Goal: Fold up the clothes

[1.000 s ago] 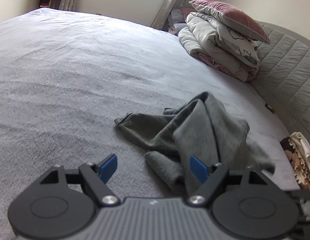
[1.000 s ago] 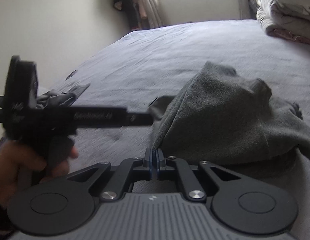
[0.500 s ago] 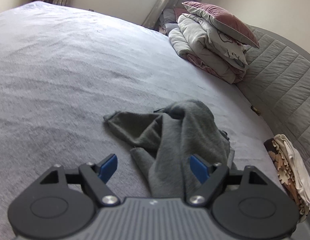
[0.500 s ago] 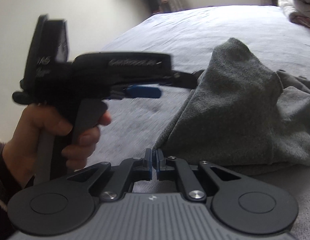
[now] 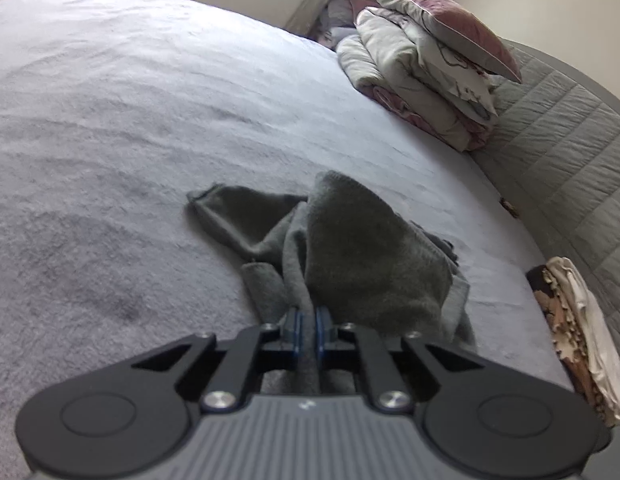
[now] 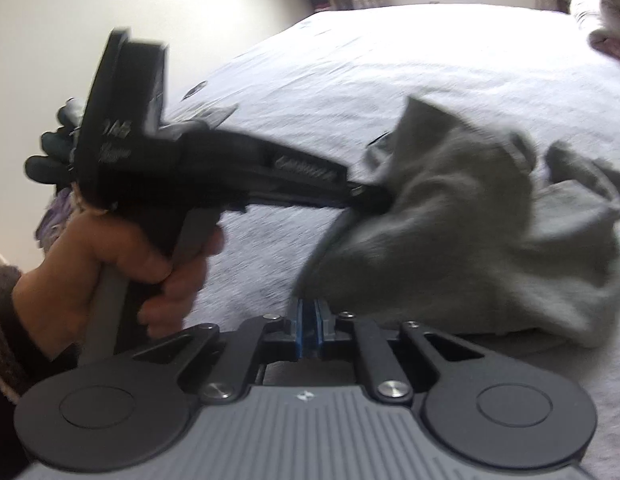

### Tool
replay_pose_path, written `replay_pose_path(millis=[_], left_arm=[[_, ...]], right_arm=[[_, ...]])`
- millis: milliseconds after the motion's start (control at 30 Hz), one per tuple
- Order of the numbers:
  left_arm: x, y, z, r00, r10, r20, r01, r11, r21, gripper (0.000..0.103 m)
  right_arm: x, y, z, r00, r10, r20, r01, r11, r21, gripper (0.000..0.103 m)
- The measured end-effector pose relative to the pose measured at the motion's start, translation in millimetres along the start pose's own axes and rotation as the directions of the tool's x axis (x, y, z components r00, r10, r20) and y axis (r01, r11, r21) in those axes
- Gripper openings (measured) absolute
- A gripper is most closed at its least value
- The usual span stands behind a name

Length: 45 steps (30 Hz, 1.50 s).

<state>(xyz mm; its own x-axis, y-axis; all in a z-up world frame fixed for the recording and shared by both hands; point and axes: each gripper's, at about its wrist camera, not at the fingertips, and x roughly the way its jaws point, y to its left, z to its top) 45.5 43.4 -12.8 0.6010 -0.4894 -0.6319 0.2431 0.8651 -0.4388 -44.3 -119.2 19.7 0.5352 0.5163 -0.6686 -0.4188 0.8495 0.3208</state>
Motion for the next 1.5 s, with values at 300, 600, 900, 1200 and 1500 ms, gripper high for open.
replay_pose_path(millis=[300,600,900,1200,1500], left_arm=[[-26,-2,-4,0.995,0.077,0.061,-0.078,0.997,0.019,0.006],[-60,14,-18,0.99,0.122,0.072,-0.122,0.992,0.008,0.006],[-86,28,-39,0.988,0.146,0.04,-0.147,0.989,0.011,0.006],[-102,42,-57,0.99,0.139,-0.015,-0.139,0.99,0.009,0.006],[-102,45,-57,0.99,0.132,-0.054,-0.131,0.991,0.023,0.008]], right_arm=[[-20,-30,3,0.991,-0.122,0.055,0.119,0.991,0.055,0.027],[-24,-49,8,0.985,-0.154,0.081,0.147,0.985,0.086,0.029],[-16,-42,9,0.986,-0.152,0.065,0.148,0.987,0.066,0.029],[-13,-46,10,0.982,-0.18,0.055,0.175,0.981,0.086,0.03],[-15,-55,11,0.976,-0.208,0.058,0.2,0.972,0.126,0.034]])
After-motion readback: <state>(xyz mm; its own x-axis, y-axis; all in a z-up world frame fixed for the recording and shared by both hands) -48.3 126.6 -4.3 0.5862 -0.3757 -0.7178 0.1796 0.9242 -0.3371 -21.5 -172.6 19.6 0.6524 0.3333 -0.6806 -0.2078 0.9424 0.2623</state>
